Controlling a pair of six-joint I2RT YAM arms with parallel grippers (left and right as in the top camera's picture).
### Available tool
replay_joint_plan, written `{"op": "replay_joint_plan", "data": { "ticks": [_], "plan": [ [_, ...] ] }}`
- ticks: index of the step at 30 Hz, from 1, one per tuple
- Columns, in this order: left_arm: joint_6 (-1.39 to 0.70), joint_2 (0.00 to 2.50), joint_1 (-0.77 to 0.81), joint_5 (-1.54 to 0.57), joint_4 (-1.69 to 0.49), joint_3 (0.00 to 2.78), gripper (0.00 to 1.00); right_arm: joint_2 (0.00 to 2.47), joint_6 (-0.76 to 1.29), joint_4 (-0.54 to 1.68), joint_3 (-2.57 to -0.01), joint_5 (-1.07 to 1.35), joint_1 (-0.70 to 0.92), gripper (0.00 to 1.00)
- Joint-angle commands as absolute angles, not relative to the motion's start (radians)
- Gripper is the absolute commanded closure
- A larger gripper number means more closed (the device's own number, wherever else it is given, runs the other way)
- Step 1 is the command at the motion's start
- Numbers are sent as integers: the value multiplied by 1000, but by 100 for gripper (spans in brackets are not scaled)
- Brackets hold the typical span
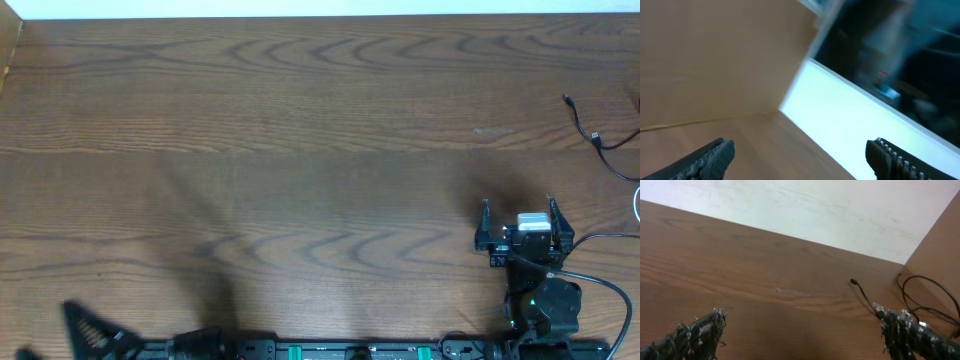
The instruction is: Untangle cables
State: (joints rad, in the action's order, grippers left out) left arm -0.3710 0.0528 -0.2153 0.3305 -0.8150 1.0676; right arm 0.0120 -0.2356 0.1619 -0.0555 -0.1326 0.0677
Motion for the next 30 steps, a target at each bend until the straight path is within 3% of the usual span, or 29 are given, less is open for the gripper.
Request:
{"op": "replay_joint_plan", "data": {
  "ticks": [1, 9, 15, 23, 30],
  "plan": [
    [-380, 55, -217, 67, -761, 944, 11, 5, -244, 161, -49, -147, 69, 1],
    [-380, 55, -218, -303, -233, 487, 11, 5, -244, 161, -49, -147, 69, 1],
    [-379, 1, -216, -354, 84, 244, 11, 5, -244, 161, -49, -147, 69, 1],
    [-286, 1, -164, -334, 114, 150, 11, 5, -244, 161, -49, -147, 69, 1],
    [-266, 1, -41, -157, -2, 46, 11, 5, -244, 161, -49, -147, 69, 1]
  ]
}}
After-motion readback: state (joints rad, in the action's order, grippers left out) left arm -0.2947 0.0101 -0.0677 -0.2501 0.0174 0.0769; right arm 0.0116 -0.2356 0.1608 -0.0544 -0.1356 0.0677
